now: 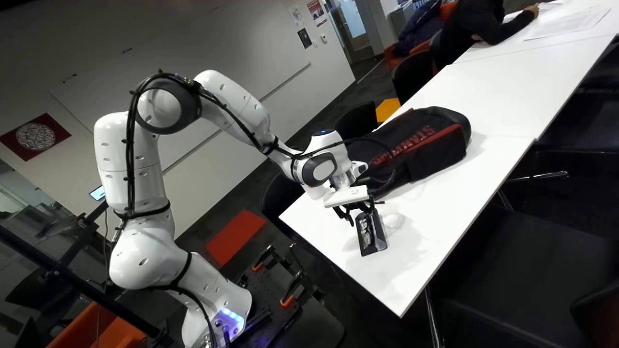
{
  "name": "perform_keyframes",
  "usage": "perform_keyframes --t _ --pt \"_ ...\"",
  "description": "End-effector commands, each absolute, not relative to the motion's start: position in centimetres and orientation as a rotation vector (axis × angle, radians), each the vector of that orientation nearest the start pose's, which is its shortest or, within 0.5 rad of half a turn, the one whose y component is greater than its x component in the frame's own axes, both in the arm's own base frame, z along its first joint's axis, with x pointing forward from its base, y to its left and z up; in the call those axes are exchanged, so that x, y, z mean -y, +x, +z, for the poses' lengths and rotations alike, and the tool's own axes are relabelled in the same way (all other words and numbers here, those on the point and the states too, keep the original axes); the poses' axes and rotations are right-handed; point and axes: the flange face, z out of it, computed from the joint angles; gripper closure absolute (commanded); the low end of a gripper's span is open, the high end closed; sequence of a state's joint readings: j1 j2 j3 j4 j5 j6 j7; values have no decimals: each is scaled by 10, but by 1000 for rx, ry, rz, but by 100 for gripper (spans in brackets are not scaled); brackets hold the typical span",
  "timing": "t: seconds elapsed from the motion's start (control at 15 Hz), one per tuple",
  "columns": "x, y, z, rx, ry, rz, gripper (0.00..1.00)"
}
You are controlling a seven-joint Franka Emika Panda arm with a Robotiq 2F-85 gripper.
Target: Remove the glasses from the case and put them on the table
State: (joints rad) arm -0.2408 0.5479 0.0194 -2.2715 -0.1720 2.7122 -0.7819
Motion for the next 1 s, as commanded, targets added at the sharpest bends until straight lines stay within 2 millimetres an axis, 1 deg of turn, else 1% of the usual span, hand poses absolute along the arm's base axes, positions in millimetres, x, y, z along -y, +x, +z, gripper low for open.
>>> perform_keyframes --t 0.0,0.07,0.13,0.2,0.27,0.33,0.4,0.47,0.53,0.8,0.93 --pt "111 509 96 1119 -2939 165 43" --pt "112 511 93 1115 -2945 165 43" --pt "113 512 91 1112 -2947 166 49" --pt "114 514 88 1106 -2951 169 47" --pt "116 516 85 1102 -2956 173 49" --pt "117 518 83 1100 -2957 174 49" --pt "119 520 83 1097 -2964 171 52" --pt "121 521 81 1094 -2969 175 51" --pt "122 523 79 1092 -2972 179 54" --pt "123 526 74 1107 -2967 199 56" --pt "121 525 72 1127 -2958 205 54"
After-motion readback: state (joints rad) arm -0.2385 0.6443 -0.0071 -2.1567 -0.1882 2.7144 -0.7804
